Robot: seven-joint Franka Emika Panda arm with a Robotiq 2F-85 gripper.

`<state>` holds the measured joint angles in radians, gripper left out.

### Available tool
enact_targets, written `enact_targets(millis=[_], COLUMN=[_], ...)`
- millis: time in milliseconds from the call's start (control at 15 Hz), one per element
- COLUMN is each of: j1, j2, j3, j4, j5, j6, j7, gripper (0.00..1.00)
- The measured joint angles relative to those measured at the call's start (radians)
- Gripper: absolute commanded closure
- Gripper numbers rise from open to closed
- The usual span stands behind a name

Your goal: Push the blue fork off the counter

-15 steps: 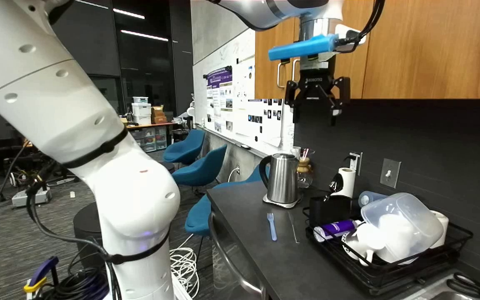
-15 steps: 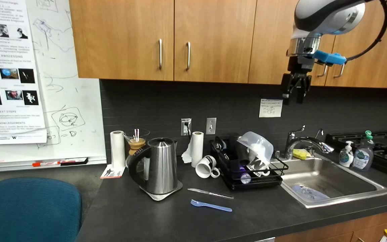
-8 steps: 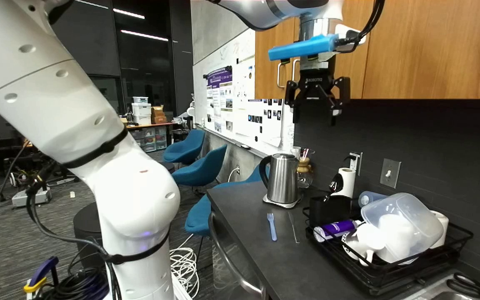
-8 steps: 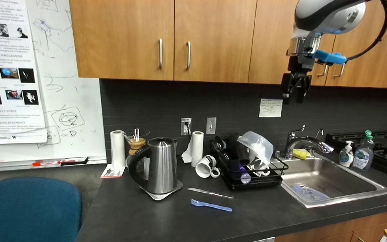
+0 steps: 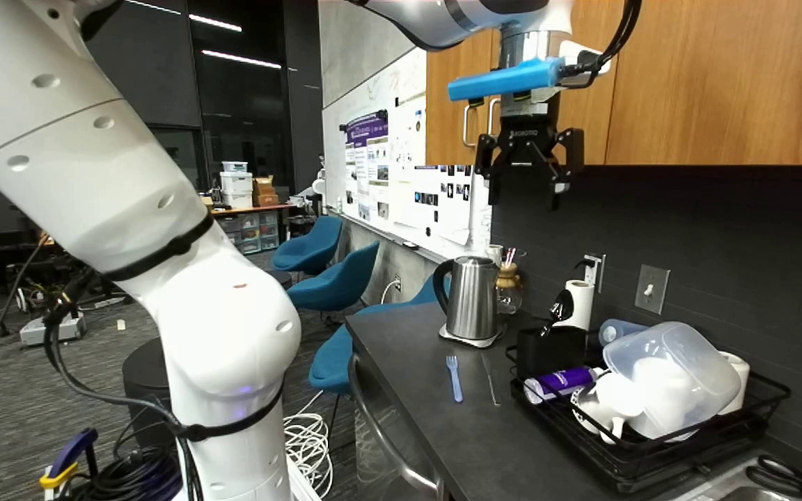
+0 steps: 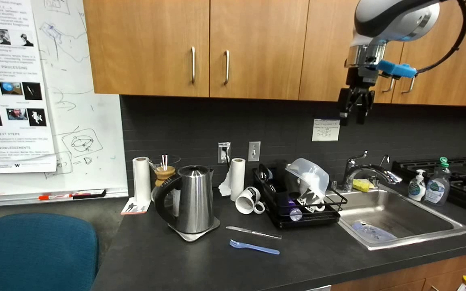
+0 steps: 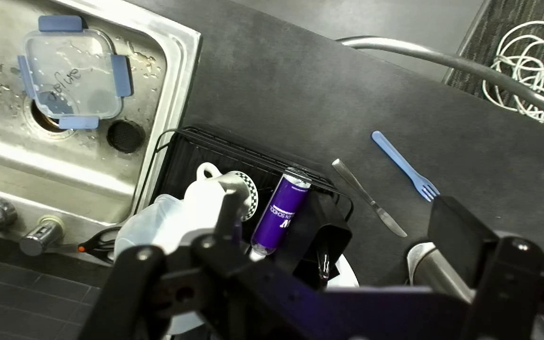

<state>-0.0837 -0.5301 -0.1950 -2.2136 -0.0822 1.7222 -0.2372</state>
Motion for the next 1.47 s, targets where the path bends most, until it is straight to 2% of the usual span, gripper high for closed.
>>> enact_targets(millis=[267, 467, 800, 1200, 1467], j1=[0.028, 0.073, 0.127, 0.13, 0.13], j2=[0.006, 0.064, 0.284, 0.58, 0.722], j3=[0.011, 0.037, 0.117, 0.189, 0.219], j4=[0.002, 0.016, 0.111, 0.259, 0.363], j5=[0.055, 0.116, 0.142, 0.096, 0.096], j6=[0.0, 0.01, 0.01, -0.044, -0.113], j7=[-0.012, -0.011, -0.009, -0.002, 0.01], gripper=[0.0, 0.0, 0.0, 0.0, 0.0])
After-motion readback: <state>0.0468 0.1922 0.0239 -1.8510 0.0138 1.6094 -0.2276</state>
